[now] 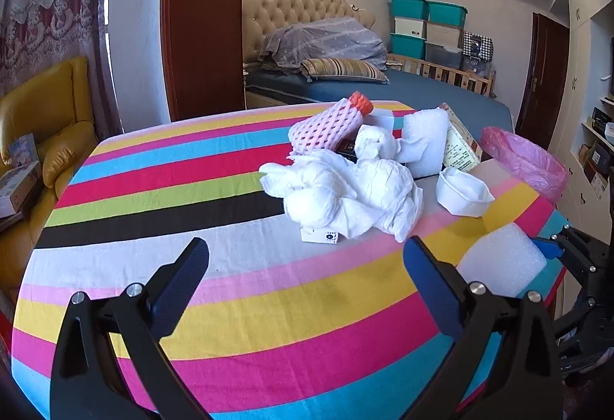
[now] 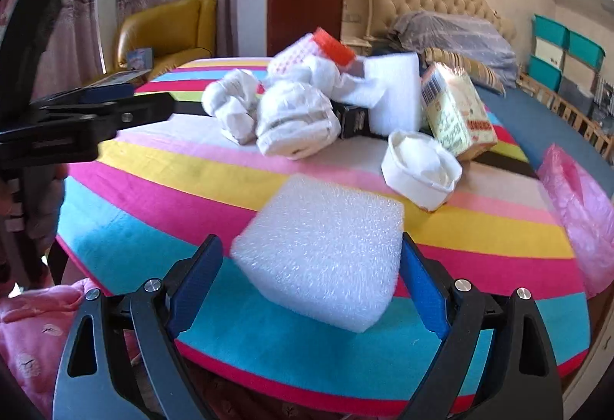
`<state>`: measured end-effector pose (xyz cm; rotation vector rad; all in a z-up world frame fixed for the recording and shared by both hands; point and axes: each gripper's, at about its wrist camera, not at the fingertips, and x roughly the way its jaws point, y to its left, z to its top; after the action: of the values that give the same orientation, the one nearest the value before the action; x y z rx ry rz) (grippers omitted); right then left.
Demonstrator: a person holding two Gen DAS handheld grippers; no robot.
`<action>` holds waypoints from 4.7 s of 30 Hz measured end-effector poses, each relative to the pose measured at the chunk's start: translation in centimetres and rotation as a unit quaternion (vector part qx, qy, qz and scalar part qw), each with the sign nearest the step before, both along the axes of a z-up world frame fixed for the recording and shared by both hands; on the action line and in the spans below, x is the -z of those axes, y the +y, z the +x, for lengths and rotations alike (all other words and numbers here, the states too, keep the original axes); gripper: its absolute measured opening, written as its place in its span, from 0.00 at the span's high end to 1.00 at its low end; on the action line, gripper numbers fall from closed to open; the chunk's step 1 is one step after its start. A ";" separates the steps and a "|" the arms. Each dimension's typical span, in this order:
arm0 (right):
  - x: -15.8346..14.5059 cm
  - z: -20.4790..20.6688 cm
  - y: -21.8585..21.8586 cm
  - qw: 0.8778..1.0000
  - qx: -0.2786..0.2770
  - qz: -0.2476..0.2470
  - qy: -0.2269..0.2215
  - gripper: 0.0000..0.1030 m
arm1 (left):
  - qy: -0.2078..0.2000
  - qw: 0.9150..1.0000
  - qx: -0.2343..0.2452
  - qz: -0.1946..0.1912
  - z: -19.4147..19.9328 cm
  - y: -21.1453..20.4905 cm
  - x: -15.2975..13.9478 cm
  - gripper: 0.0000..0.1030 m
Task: Collect trash
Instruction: 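Grasp the square white foam block with the right tool while the left tool returns to the table, then grasp the crumpled white plastic bundle with the left tool while the right tool holds the foam block, then carry both items over the pink bin and open both tools, then return to the table and grasp the white paper cup with the right tool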
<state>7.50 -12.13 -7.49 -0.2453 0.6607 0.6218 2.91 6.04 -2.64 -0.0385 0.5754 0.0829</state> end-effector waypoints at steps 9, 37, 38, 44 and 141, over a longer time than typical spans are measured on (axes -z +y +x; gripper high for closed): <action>0.1 0.8 -2.0 0.999 0.025 0.024 -0.005 0.34 | 0.003 1.000 -0.012 0.000 2.9 0.0 0.3 0.05; 0.1 1.3 -5.9 0.994 0.055 0.090 0.000 0.34 | -0.052 0.998 0.032 0.009 2.9 -4.4 -0.9 0.61; 0.1 1.3 -5.9 0.994 0.057 0.090 -0.001 0.34 | -0.053 0.998 0.039 0.011 2.8 -4.8 -1.0 0.61; -0.3 1.2 -6.6 0.994 0.064 0.090 -0.010 0.34 | -0.044 0.995 0.085 0.018 2.6 -7.1 -0.6 0.61; -0.5 8.3 -21.2 0.974 0.212 0.067 -0.052 0.18 | -0.003 0.973 0.229 0.006 14.2 -21.0 0.7 0.05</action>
<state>15.83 -33.34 -7.03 -0.0066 0.5459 0.2390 17.07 -14.95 -3.36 0.1057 0.5657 -0.3634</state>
